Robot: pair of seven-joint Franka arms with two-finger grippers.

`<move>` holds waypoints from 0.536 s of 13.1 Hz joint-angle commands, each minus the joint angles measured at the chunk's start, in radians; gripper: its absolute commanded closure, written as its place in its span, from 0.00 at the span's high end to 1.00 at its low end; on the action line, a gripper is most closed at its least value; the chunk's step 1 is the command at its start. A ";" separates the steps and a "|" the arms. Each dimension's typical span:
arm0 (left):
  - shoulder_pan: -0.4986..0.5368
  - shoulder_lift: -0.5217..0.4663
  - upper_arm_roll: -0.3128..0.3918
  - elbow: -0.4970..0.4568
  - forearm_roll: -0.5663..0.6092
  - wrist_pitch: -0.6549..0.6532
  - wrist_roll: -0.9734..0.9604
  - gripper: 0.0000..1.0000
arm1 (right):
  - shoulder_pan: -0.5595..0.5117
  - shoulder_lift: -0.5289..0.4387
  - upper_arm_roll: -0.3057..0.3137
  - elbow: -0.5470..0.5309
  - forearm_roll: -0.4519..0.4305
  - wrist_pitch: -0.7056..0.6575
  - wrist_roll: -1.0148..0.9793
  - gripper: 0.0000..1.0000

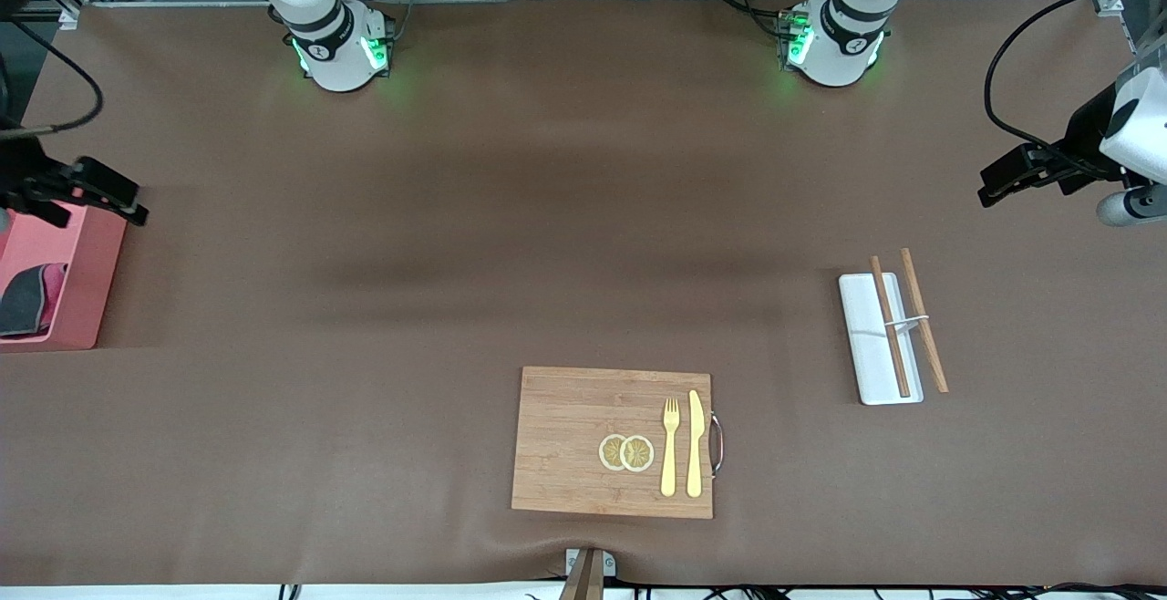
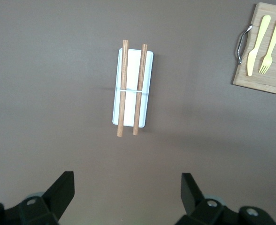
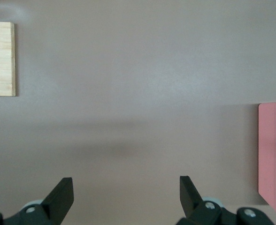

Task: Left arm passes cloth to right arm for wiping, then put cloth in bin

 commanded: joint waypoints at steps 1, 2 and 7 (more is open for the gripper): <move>0.002 -0.017 -0.003 -0.003 0.010 -0.009 0.019 1.00 | 0.015 -0.010 0.012 0.042 -0.012 -0.062 0.092 1.00; 0.001 -0.017 -0.003 -0.003 0.010 -0.009 0.019 1.00 | 0.015 -0.011 0.012 0.042 -0.014 -0.074 0.092 1.00; -0.004 -0.012 -0.004 0.027 0.010 -0.011 0.017 1.00 | 0.012 -0.006 0.012 0.040 -0.037 -0.071 0.083 1.00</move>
